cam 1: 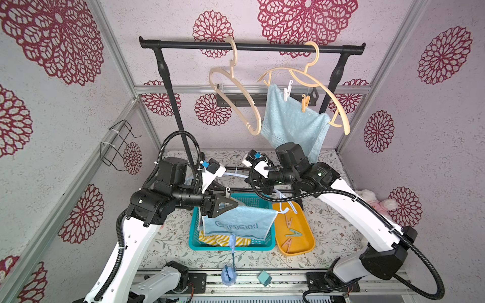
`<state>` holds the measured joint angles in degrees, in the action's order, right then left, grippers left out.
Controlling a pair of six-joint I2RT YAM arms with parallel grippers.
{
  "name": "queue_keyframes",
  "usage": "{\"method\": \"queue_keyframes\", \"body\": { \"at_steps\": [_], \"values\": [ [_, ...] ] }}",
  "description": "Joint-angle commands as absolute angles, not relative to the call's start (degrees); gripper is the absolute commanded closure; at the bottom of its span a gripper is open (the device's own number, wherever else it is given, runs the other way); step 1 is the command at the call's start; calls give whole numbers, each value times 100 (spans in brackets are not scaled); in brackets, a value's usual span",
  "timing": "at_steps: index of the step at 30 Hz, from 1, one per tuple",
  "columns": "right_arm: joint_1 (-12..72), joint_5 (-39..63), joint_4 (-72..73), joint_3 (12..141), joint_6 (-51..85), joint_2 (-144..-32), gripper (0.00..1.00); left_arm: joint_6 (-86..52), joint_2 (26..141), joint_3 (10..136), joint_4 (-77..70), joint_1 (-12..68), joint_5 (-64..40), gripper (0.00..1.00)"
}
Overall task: Remove the clothespins securing towels to the hanger
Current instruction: Remove the clothespin from the hanger.
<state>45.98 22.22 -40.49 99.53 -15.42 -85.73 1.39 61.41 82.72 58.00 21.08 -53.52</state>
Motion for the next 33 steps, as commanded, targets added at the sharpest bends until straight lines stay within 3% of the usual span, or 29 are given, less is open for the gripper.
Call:
{"method": "queue_keyframes", "body": {
  "at_steps": [1,6,17,33],
  "values": [
    [4620,2486,-3850,10212,-1418,-8508,100,210,6142,8242,5642,2125,-5477,30],
    [4601,2608,-3902,10278,-1410,-8543,100,234,6206,8223,5641,2119,-5537,43],
    [4509,2900,-4061,10474,-1346,-8675,100,261,6161,8183,5611,2119,-5646,54],
    [4386,3134,-4148,10608,-1274,-8780,100,340,6117,8061,5689,2118,-5762,58]
  ]
}}
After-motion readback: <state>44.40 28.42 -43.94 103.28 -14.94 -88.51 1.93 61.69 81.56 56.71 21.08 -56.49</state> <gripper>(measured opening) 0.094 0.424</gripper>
